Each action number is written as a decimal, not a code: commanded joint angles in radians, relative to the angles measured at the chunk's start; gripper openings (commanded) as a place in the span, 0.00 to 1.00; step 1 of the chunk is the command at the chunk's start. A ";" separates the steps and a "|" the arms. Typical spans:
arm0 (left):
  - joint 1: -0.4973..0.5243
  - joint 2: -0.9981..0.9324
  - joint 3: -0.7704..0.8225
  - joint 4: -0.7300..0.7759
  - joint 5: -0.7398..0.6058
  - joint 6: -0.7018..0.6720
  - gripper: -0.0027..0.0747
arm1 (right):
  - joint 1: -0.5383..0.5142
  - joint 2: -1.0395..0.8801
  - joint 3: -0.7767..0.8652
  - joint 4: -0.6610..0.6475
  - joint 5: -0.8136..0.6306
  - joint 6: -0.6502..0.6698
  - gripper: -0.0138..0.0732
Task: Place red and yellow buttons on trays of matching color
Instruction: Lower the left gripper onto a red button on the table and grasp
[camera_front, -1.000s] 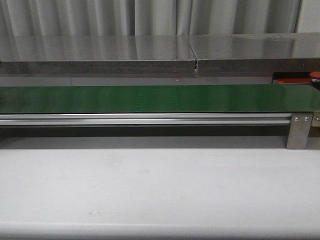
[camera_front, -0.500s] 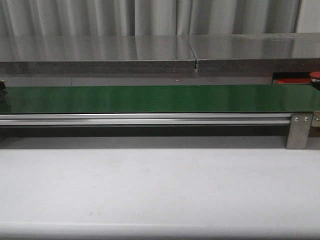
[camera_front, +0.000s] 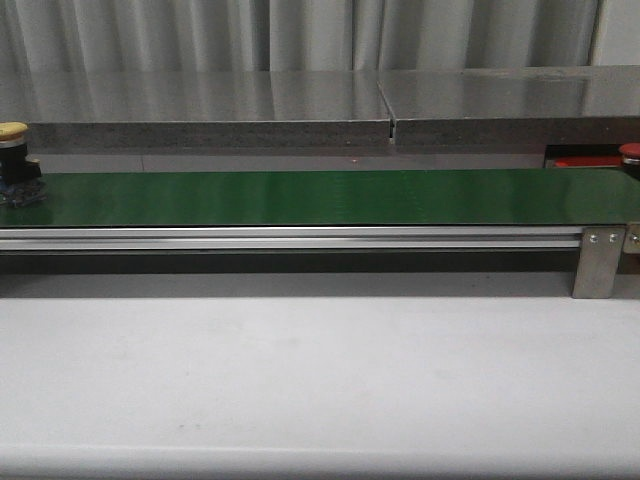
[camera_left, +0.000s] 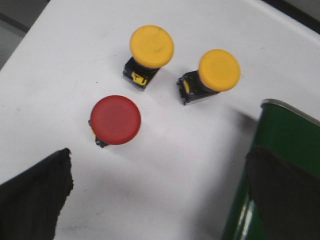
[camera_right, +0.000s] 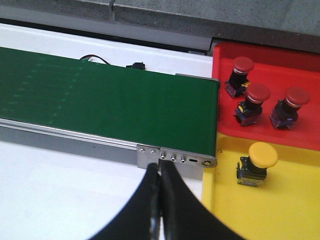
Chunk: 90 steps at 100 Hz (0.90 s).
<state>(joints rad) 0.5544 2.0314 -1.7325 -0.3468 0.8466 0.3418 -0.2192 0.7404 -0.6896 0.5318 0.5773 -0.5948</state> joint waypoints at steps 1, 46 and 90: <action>0.006 -0.025 -0.031 -0.025 -0.077 -0.001 0.87 | 0.002 -0.006 -0.027 0.026 -0.053 -0.009 0.08; 0.006 0.096 -0.041 -0.022 -0.240 0.001 0.87 | 0.002 -0.006 -0.027 0.026 -0.053 -0.009 0.08; 0.004 0.138 -0.078 -0.036 -0.266 0.001 0.85 | 0.002 -0.006 -0.027 0.026 -0.053 -0.009 0.08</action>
<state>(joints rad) 0.5595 2.2296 -1.7767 -0.3570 0.6190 0.3418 -0.2192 0.7404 -0.6896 0.5318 0.5773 -0.5948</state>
